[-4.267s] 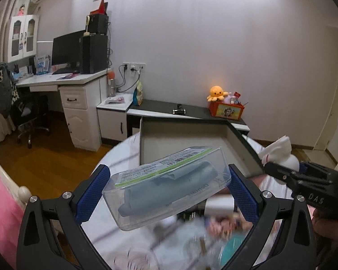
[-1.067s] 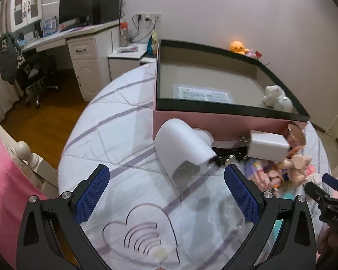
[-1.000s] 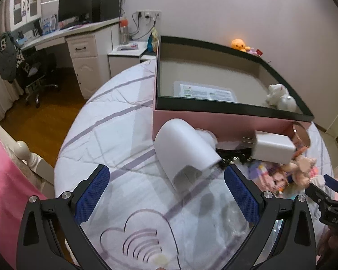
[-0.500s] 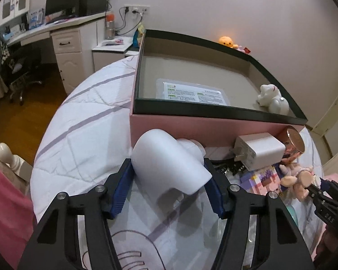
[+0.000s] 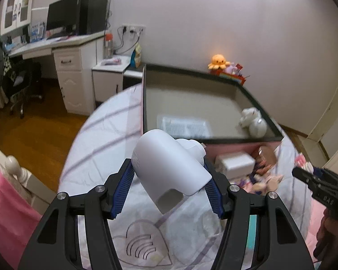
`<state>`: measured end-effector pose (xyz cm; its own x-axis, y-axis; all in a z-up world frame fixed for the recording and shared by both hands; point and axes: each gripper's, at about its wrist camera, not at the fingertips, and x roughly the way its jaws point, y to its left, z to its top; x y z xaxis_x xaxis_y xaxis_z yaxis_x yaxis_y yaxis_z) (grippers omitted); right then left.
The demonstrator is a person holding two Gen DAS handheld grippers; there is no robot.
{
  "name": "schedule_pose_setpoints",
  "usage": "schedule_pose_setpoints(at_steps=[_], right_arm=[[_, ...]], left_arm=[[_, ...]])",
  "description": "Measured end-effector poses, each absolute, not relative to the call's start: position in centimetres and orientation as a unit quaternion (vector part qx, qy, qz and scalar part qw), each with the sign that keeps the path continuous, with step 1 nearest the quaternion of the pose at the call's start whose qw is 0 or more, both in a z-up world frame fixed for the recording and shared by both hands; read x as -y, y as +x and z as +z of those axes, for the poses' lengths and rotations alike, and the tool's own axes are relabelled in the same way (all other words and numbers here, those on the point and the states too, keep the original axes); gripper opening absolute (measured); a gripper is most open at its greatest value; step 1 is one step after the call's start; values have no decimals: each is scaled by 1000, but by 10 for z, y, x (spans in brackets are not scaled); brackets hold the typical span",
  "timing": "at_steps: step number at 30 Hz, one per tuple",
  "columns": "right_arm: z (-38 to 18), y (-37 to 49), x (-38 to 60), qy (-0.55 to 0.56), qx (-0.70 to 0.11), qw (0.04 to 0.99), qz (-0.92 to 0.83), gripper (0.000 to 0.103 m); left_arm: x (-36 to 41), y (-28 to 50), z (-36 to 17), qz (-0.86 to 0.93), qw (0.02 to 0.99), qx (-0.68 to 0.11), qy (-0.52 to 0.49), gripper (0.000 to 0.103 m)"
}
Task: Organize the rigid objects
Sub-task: 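Place the hair dryer and block figure into the pink box, opening both tools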
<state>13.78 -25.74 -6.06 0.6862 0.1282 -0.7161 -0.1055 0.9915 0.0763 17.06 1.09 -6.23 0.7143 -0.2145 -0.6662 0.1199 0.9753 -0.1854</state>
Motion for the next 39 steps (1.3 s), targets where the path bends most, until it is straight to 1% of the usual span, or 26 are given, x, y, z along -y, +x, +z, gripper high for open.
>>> schedule_pose_setpoints(at_steps=[5,9,13,17,22,23,24,25,26,27,28,39], right_arm=[[-21,169,243,3,-346,933,98,44],[0,215,233,0,-328,938,113,44],[1,256,226,5,-335,935,120,44],[-13,292,223,11,-356,927,119,44],[-26,314,227,14,-373,921,107,45],[-29,318,227,13,-376,921,101,54],[-31,320,228,11,-380,920,98,65],[-33,321,229,13,-380,920,97,88],[-33,321,231,17,-378,921,94,91],[-33,320,233,23,-375,923,89,91],[-34,318,235,25,-374,923,85,92],[-13,281,242,31,-350,934,57,94]], left_arm=[[-4,195,-32,-101,936,-334,-54,61],[5,228,-14,-103,942,-317,-48,61],[16,265,-9,-104,942,-317,-43,61],[28,299,-15,-105,938,-328,-42,61],[38,322,-24,-105,933,-341,-35,62],[40,324,-26,-104,932,-344,-32,62],[42,327,-28,-103,931,-348,-29,66],[43,327,-30,-102,931,-349,-28,71],[43,327,-30,-98,932,-348,-26,86],[43,326,-29,-95,934,-343,-25,98],[41,323,-28,-92,937,-336,-26,101],[13,280,-13,-80,945,-314,-49,103]])
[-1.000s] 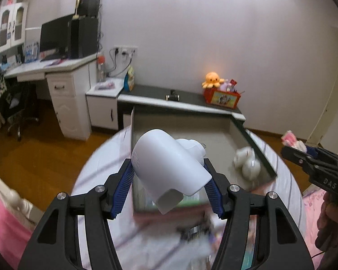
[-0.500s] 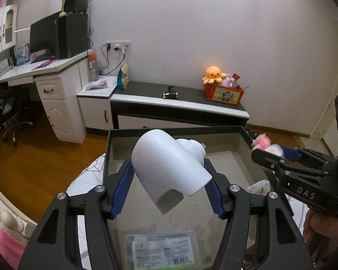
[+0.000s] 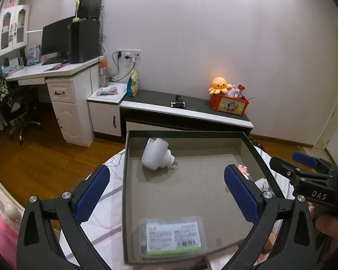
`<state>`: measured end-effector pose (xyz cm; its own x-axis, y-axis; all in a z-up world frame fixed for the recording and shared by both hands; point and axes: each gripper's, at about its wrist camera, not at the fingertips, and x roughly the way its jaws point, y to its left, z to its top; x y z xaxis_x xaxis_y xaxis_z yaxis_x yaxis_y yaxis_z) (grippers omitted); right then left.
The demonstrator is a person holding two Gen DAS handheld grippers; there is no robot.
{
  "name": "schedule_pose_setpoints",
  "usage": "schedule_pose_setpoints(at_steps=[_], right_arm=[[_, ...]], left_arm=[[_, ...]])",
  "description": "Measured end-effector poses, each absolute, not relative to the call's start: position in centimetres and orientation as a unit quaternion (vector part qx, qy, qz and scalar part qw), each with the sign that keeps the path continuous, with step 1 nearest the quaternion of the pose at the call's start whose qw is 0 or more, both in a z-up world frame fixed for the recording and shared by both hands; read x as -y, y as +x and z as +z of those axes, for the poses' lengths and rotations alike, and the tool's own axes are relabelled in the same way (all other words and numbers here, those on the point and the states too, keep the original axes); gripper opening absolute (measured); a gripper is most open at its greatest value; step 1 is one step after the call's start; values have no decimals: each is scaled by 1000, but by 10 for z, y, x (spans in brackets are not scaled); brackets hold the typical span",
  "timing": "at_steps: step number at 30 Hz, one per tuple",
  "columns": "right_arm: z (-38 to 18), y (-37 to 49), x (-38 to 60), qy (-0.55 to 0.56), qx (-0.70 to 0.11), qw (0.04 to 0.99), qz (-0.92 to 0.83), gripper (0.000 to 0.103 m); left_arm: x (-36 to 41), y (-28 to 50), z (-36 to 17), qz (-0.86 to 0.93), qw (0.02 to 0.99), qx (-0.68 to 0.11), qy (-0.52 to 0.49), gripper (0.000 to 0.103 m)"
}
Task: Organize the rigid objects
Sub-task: 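Place the hair dryer and block figure into the pink box, opening both tools, then move both tools back toward the remaining items on the bed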
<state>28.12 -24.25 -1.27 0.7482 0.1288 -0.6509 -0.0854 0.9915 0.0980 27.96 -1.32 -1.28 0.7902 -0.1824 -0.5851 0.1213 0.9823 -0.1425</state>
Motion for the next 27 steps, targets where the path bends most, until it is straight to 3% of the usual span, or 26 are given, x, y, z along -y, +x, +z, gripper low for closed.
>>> schedule_pose_setpoints(at_steps=[27], right_arm=[[-5,137,246,60,-326,941,66,95]], left_arm=[[-14,143,-26,-68,939,-333,-61,103]])
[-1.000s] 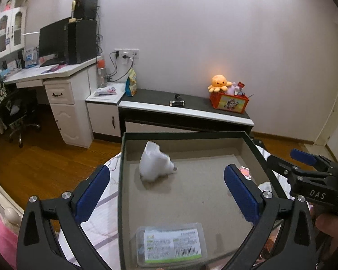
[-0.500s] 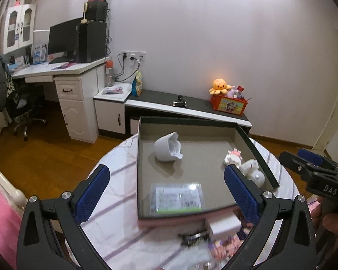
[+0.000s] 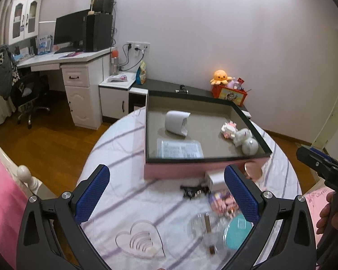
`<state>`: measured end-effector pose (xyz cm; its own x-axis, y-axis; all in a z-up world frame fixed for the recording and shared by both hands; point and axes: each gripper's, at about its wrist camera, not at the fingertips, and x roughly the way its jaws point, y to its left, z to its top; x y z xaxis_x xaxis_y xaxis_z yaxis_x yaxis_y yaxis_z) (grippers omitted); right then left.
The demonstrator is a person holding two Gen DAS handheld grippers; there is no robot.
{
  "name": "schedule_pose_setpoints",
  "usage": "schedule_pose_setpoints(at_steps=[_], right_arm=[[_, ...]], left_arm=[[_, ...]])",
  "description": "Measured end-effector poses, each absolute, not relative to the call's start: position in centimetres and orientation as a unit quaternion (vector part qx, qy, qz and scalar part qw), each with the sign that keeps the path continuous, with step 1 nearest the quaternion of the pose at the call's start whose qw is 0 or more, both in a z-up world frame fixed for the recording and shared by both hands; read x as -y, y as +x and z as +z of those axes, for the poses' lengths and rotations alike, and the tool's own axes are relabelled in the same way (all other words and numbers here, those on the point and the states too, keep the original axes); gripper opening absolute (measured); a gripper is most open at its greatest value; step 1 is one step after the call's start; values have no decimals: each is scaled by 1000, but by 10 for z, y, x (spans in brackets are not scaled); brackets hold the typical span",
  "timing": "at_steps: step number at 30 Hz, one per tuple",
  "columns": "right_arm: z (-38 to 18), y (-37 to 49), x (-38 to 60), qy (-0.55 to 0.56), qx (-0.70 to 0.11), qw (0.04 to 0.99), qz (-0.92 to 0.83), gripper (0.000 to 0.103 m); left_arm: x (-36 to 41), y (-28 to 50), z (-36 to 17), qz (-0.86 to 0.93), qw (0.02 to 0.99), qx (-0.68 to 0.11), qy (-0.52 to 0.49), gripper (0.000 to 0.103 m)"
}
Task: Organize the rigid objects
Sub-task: 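Move both tools back toward the remaining items on the bed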
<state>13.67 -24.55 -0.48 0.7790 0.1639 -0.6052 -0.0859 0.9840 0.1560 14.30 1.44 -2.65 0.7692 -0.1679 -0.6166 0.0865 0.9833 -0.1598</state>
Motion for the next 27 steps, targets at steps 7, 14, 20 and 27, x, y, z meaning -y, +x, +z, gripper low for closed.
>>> schedule_pose_setpoints(at_steps=[7,14,20,27], right_arm=[[-16,105,246,63,-334,939,60,95],[-26,92,245,61,-345,934,62,95],[-29,90,243,58,-347,934,64,95],[-34,94,242,57,-358,930,64,95]], left_arm=[[-11,113,-33,-70,938,-336,-59,103],[-6,97,-44,-72,933,-347,-58,103],[-5,98,-49,-68,931,-355,-55,103],[-1,103,-62,-67,925,-371,-51,103]])
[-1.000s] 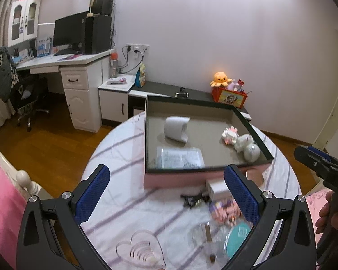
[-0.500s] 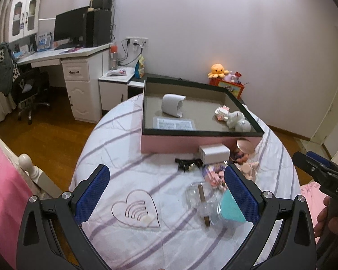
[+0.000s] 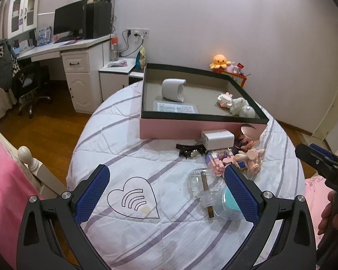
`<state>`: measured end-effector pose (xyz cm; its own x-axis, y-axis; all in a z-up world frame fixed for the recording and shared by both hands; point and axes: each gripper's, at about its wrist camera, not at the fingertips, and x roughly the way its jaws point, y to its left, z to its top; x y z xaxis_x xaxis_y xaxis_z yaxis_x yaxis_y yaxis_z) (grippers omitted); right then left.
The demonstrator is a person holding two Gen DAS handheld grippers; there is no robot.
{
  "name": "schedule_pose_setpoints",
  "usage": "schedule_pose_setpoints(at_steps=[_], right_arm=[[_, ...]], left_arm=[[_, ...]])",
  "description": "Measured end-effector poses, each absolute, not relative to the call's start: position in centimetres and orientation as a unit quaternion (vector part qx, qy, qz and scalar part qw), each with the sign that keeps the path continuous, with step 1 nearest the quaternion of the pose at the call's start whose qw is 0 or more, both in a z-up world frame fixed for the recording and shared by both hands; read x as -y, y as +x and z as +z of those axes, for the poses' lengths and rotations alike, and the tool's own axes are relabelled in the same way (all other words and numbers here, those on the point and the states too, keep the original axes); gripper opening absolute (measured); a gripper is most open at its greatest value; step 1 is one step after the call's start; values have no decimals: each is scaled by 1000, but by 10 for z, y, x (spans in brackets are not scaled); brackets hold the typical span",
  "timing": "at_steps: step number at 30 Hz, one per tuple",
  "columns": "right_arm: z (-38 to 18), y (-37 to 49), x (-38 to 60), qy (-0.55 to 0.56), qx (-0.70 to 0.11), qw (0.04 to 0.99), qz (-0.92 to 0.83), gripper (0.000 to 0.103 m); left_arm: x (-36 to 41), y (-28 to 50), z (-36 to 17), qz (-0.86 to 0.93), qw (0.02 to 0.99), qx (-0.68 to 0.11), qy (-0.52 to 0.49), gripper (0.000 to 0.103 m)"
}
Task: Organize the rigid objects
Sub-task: 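Move both tools back toward the remaining items on the bed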
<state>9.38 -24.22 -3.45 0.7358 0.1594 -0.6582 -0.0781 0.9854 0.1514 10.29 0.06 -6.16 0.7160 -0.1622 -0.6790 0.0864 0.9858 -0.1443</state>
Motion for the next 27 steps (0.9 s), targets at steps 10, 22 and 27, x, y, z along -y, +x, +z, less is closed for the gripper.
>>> schedule_pose_setpoints(at_steps=[10,22,27], right_arm=[[-38,101,242,58,-362,928,65,95],[-49,105,247,63,-373,923,66,95],[-56,108,248,65,-381,920,68,95]], left_arm=[[5,107,-64,-70,925,-371,-48,103],[24,119,-99,-79,909,-409,-28,103],[30,130,-113,-79,902,-424,-17,103]])
